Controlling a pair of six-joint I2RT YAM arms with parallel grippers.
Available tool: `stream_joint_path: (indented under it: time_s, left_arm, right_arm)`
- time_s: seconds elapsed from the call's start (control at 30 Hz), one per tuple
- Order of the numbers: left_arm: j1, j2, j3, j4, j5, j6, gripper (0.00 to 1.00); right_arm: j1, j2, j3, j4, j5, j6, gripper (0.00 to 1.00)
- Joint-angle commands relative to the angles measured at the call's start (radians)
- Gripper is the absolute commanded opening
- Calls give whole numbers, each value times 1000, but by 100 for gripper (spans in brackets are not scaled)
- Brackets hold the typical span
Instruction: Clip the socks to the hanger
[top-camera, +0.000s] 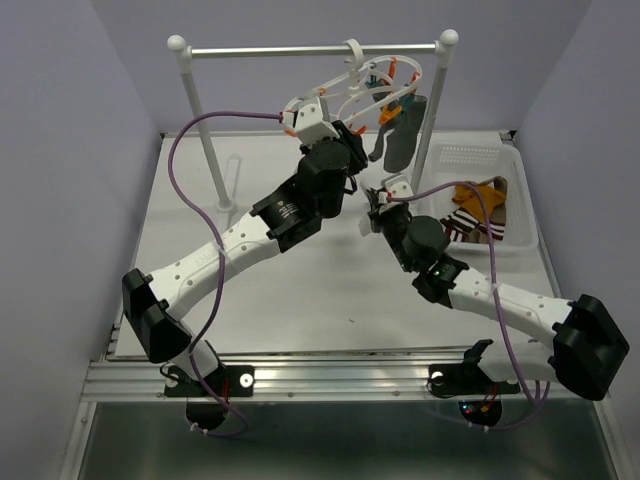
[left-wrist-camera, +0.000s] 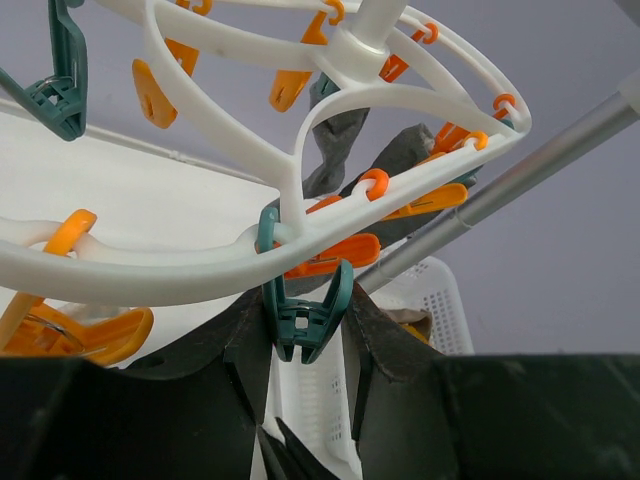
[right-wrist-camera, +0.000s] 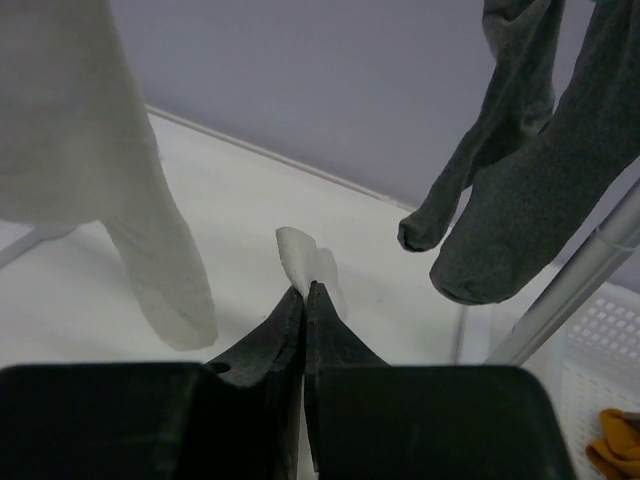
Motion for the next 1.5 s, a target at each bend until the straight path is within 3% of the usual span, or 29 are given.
stream_joint_path:
  time_s: [0.0, 0.6, 1.17, 1.47]
  left_arm:
    - [2, -46, 15, 5, -26, -76, 0]
    - [2, -47, 3, -9, -43, -179, 0]
    - [3, -15, 40, -46, -49, -194, 0]
    - [2, -1, 55, -53, -64, -217, 0]
  right_arm:
    - [-39, 14, 91, 124, -29, -18, 1]
    - [-59, 78, 198, 223, -186, -42, 1]
    - [-59, 75, 168, 327, -196, -76, 1]
    - [-59, 89, 201, 275, -217, -103, 1]
